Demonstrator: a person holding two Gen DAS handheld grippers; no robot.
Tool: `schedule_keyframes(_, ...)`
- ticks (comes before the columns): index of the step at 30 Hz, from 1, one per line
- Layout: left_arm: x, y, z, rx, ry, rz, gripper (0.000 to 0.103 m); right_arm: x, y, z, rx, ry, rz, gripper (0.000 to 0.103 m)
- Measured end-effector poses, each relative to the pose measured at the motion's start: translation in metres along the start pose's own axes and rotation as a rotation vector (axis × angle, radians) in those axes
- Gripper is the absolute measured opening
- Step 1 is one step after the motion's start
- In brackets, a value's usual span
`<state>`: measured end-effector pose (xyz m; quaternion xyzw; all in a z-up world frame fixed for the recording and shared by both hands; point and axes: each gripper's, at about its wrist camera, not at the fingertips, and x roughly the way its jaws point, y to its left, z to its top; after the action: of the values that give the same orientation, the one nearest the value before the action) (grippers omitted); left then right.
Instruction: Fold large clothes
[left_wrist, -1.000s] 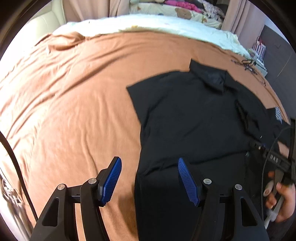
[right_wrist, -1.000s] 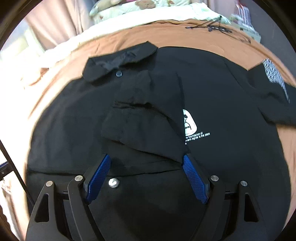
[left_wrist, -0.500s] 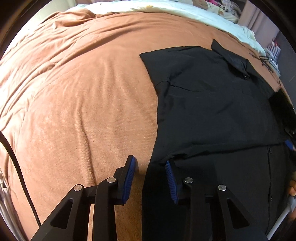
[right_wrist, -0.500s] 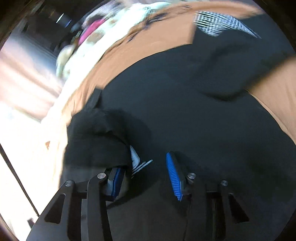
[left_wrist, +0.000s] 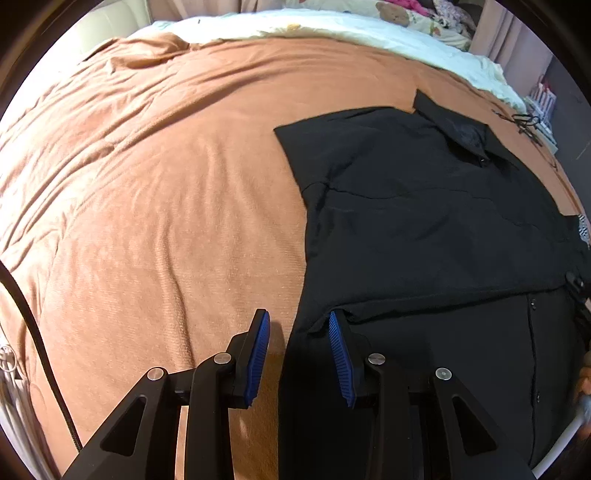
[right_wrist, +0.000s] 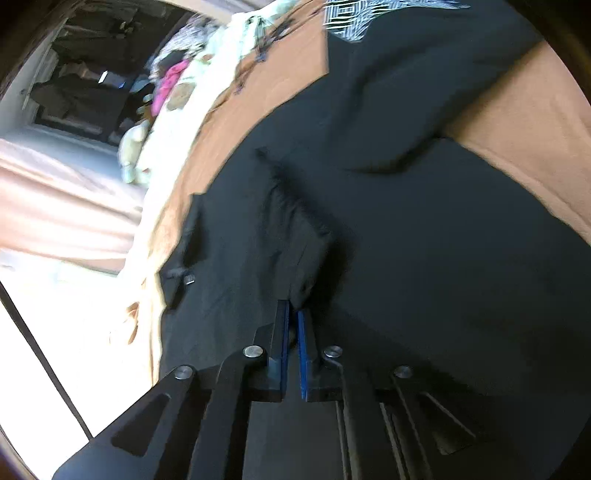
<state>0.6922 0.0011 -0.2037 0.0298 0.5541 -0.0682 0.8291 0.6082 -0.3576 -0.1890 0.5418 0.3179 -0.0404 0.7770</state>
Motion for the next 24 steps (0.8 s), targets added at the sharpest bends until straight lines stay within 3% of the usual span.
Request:
schedule_keyframes(4,0.004,-0.007,0.005,-0.015,0.006,0.048,0.036,0.0,-0.003,0.007,0.017,0.036,0.004,0.001)
schedule_keyframes(9,-0.013,-0.017,0.005,-0.024,-0.01,0.029,0.036,-0.024,-0.002,0.019,0.003,0.034,0.035,0.005)
schedule_keyframes(11,-0.027,-0.023,0.006,-0.029,-0.025,-0.002,0.037,-0.043,-0.002,0.026,-0.019,0.0,0.045,0.027)
schedule_keyframes(12,-0.032,-0.027,0.007,-0.032,-0.03,-0.016,0.037,-0.049,0.001,0.026,-0.032,-0.019,0.053,0.05)
schedule_keyframes(13,-0.038,-0.03,0.006,-0.033,-0.035,-0.029,0.038,-0.064,0.002,0.029,-0.058,-0.049,0.054,0.065)
schedule_keyframes(15,-0.048,-0.041,0.006,-0.025,-0.043,-0.057,0.041,-0.082,0.001,0.031,-0.108,-0.078,0.043,0.066)
schedule_keyframes(20,-0.075,-0.077,0.007,0.014,-0.105,-0.111,0.068,-0.129,-0.039,0.058,-0.178,-0.113,-0.006,0.066)
schedule_keyframes(24,-0.081,-0.111,0.012,0.055,-0.115,-0.14,0.069,-0.168,-0.076,0.085,-0.176,-0.183,-0.092,0.066)
